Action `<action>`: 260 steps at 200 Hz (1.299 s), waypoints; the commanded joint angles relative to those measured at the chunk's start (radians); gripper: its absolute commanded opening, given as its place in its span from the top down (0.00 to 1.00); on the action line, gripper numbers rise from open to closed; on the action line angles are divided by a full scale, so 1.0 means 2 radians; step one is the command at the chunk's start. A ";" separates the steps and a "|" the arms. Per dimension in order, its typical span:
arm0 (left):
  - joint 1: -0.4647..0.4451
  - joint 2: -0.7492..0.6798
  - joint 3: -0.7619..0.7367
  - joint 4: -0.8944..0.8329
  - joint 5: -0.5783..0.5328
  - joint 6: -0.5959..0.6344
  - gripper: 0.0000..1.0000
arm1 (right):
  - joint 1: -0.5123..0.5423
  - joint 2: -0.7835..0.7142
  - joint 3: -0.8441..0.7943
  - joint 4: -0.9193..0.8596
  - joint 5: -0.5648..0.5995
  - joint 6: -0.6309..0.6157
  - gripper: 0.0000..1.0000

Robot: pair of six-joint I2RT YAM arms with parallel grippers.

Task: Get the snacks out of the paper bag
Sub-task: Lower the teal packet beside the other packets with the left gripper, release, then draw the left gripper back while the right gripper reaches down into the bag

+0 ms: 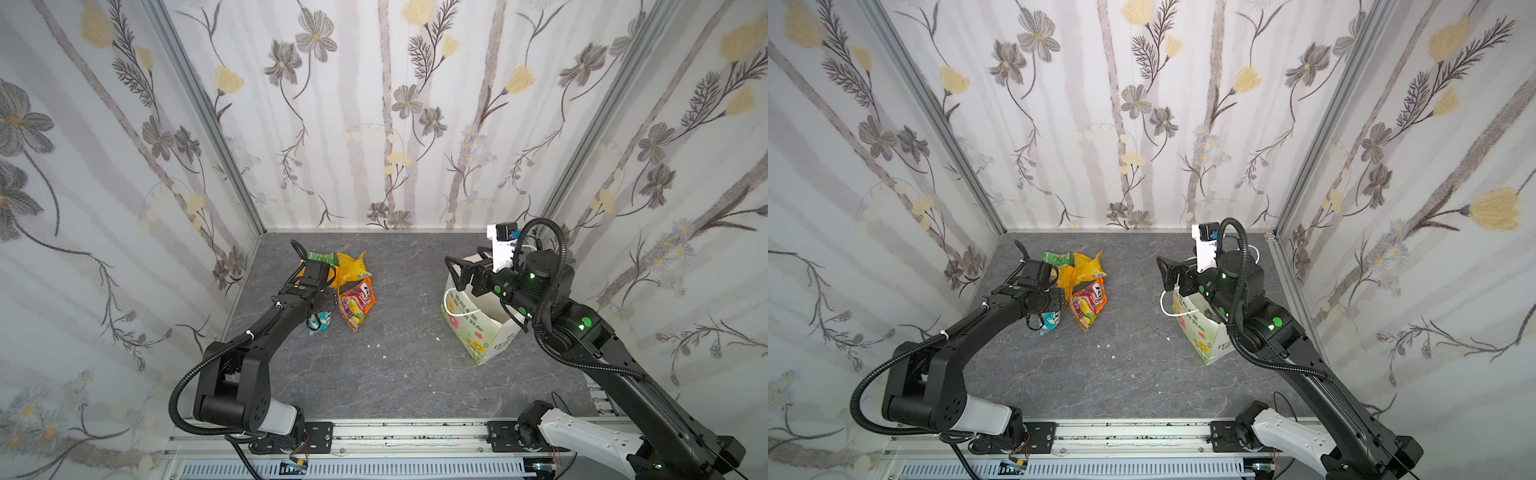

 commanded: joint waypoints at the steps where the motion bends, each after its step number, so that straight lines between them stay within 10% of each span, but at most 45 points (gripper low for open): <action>1: 0.021 0.012 0.004 0.047 0.169 -0.040 0.15 | -0.005 0.002 0.006 -0.004 -0.025 0.027 0.00; 61: 0.117 0.015 -0.045 0.186 0.377 -0.197 0.10 | -0.011 0.006 0.008 -0.007 -0.041 0.048 0.00; 152: 0.116 -0.113 0.012 0.021 0.285 -0.048 0.09 | -0.028 0.042 0.061 -0.066 -0.013 0.063 0.01; 260: -0.062 -0.227 0.153 -0.038 0.325 0.103 0.03 | -0.145 0.106 0.100 -0.284 -0.025 0.031 0.37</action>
